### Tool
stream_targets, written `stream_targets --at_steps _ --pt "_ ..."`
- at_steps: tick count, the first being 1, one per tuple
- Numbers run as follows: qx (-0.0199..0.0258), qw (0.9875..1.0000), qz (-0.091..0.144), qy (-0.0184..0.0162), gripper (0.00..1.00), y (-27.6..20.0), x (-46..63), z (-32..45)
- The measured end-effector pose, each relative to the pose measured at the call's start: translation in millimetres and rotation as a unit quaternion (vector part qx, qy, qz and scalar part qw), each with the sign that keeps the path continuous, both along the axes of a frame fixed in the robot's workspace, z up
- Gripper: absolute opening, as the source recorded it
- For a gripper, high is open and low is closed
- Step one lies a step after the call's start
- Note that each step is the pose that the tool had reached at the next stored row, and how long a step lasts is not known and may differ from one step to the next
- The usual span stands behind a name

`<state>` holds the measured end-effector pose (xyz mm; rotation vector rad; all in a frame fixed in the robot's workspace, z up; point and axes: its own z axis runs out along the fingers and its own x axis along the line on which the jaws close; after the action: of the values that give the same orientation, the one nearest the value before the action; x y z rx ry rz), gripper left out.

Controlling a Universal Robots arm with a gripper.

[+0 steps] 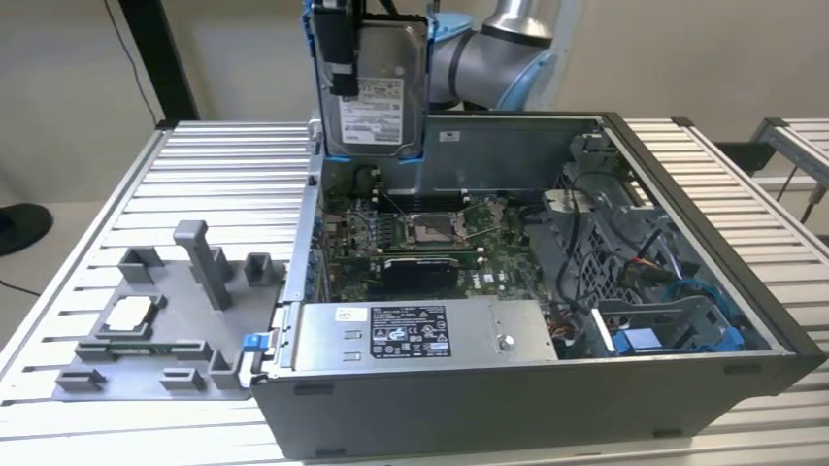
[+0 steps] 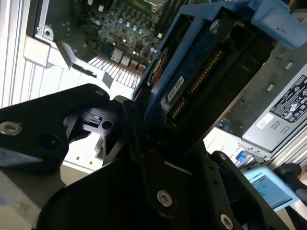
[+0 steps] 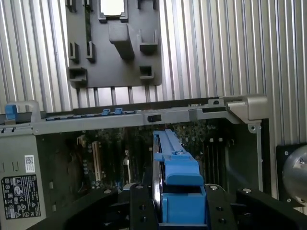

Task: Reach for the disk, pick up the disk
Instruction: 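Pick up the disk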

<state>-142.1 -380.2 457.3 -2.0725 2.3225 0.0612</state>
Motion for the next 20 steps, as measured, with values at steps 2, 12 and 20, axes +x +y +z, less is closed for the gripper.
stream_targets --at_steps 2,12,20 --pt "0.0 1.0 0.0 0.0 0.0 -0.2 9.0 -0.7" --pt "0.0 1.0 0.0 0.0008 0.0 -0.5 54.6 -1.2" --pt "0.0001 1.0 0.0 0.0009 0.0 -0.5 85.6 -1.2"
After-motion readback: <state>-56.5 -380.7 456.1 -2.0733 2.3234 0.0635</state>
